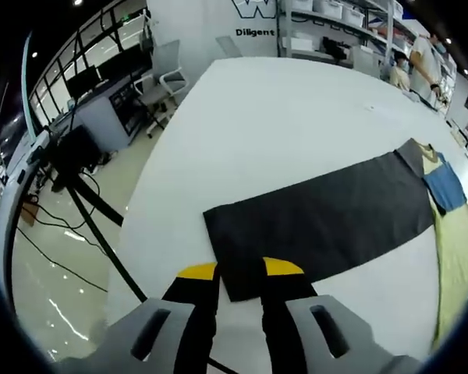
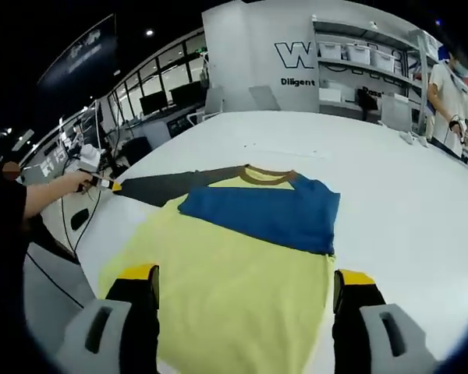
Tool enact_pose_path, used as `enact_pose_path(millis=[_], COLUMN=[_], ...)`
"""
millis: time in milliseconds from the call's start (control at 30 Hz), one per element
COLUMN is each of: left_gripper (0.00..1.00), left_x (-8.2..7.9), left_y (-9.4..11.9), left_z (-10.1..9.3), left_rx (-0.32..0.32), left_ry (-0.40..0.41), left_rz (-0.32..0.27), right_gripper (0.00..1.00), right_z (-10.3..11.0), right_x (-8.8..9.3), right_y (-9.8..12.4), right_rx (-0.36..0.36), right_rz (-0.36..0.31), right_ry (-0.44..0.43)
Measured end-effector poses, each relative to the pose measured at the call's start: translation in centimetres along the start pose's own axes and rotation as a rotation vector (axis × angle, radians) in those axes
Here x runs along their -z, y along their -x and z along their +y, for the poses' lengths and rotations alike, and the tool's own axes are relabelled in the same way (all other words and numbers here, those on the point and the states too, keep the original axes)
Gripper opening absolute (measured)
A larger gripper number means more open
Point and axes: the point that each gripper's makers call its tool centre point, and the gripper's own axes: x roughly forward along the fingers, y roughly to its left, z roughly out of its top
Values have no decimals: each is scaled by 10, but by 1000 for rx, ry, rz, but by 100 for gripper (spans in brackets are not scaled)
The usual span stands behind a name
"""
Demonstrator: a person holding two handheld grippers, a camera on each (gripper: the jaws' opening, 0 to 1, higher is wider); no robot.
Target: Fold the garment on the visible template until the final outline fits inside the template.
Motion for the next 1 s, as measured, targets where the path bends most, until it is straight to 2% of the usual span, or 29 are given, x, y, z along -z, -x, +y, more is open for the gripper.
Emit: enact_pose_path(millis=[133,200,267,333,367,400,500,600,700,867,1000], left_gripper=[17,19,20,20,19,19,17,10,6,3,3], left_x=[1,2,-1,9,4,7,5,6,5,2,-8], left_y=[-1,2,5,3,1,1,1,1,0,2,8], left_z=[3,1,-1,-1,-2,-1,0,2,-1,-7,-21], left_rx=[-16,-20,-22,-20,-10,-12,-6,-23,-13,-10,17], left_ry=[14,11,-35,-5,34,33,60,53,77,63,84], left_rz=[2,6,-7,39,4,25,18,22,23,16,-17], right_gripper=[90,91,91,93,94,94,94,93,93,92,91], right_z=[-1,0,0,2,3,3,5,6,7,4,4], right_x=[-3,-2,-2,-4,-4,-4,-3,-2,-1,2,5], right_y=[2,3,5,8,9,9,11,12,13,16,16], right_rx=[11,15,17,10,7,5,3,6,1,11,10], right_rz=[-9,1,7,1,0,0,0,0,-2,4,12], right_ry=[17,18,23,23,20,19,29,31,29,25,23])
